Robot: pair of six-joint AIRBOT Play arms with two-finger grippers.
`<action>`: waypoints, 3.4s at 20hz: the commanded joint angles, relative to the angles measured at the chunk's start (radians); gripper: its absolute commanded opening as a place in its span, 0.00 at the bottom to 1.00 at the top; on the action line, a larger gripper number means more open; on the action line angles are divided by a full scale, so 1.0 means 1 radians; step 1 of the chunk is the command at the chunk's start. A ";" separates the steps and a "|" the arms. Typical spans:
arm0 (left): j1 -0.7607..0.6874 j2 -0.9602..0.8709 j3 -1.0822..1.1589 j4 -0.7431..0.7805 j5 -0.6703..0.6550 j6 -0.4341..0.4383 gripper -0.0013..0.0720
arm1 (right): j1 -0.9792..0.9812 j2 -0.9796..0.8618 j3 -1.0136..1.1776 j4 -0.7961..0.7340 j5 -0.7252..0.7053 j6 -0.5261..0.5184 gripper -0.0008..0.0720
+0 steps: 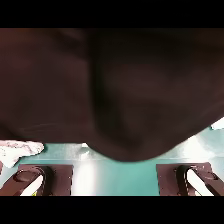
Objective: Fold the shirts.
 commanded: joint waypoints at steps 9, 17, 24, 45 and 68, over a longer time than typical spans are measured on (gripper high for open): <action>0.000 -0.430 -0.484 0.263 0.029 0.067 0.05 | 0.000 -0.447 -0.394 0.038 0.080 0.014 0.03; 0.000 -0.668 -0.484 0.324 0.320 0.070 0.05 | 0.001 -0.555 -0.584 0.078 -0.340 0.016 0.03; 0.016 -0.676 -0.484 0.465 0.378 0.071 0.05 | 0.005 -0.563 -0.604 0.077 -0.359 0.033 0.03; 0.016 -0.610 -0.608 0.525 -0.160 -0.068 0.75 | 0.100 -0.426 -0.877 0.154 -0.312 0.039 0.49; 0.014 -0.151 -1.517 0.133 0.221 -0.158 0.51 | 0.101 -0.280 -0.877 0.155 -0.254 0.029 0.49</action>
